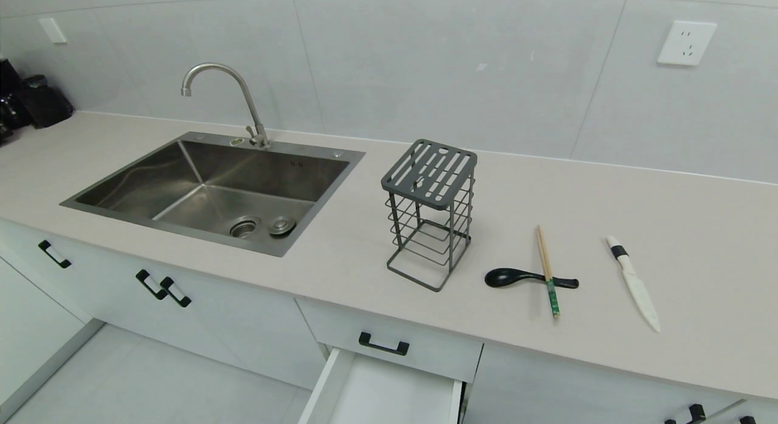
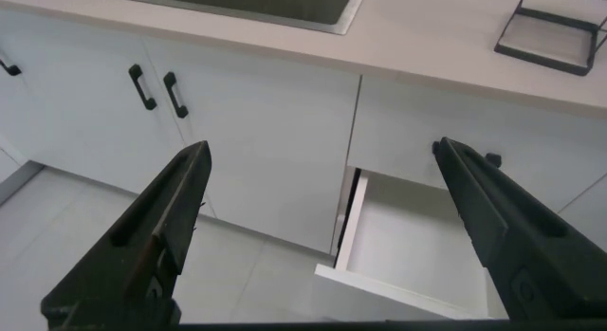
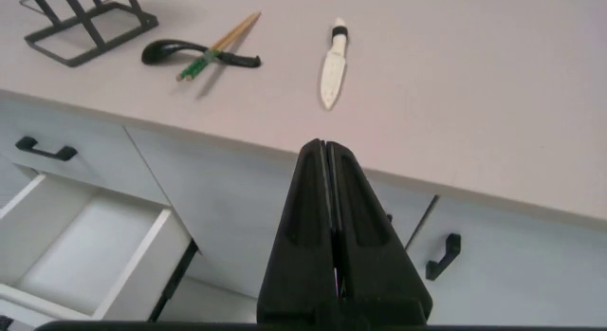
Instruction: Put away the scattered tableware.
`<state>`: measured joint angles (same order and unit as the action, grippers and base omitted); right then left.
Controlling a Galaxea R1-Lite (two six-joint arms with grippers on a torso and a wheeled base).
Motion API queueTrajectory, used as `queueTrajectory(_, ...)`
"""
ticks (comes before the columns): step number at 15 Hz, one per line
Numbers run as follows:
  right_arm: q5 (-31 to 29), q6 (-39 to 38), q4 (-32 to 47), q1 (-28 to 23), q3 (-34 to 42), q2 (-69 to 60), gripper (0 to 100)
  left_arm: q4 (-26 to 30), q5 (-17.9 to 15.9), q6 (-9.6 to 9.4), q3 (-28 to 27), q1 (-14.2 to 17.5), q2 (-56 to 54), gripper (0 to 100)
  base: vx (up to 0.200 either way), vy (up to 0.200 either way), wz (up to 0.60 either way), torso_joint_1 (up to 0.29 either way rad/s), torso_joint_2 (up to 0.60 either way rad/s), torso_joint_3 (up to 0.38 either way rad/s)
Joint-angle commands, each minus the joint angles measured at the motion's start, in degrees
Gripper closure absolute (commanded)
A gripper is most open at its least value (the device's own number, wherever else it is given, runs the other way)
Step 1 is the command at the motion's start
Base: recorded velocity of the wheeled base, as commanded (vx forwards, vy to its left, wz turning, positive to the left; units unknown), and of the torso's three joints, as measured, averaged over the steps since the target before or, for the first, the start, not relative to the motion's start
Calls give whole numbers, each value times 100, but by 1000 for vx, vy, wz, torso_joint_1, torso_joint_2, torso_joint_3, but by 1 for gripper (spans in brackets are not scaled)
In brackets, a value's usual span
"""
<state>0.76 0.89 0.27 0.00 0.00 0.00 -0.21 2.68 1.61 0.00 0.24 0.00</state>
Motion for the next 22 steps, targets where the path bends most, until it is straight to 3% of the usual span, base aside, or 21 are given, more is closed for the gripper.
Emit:
queueTrajectory(1,4,-1,0,-9,0,0,100,-6,4,-20,0,2,0,0,0,0,0,315,-608,-310)
queueTrajectory(2,4,-1,0,-9,0,9,100,-6,4,-29,0,2,0,0,0,0,0,134,-344,-129)
queueTrajectory(3,-14,-19,-9,0,0,0,0,-6,4,-20,0,2,0,0,0,0,0,46,-95,-56)
queueTrajectory(11,171,87,-71,-9,0,0,0,3,4,-20,0,2,0,0,0,0,0,0,0,0)
queueTrajectory(14,364,421,-1196,-9,0,9,0,3,4,-12,0,2,0,0,0,0,0,0,0,0)
queueTrajectory(15,724,412,-1292,0,0,9,0,3,4,-20,-9,2,0,0,0,0,0,0,0,0)
queueTrajectory(17,1445,412,-1257,185,-62,545,0,-6,4,-20,0,2,0,0,0,0,0,0,0,0)
queueTrajectory(22,1550,456,-1301,756,-659,2435,0,3,4,-12,0,2,0,0,0,0,0,0,0,0)
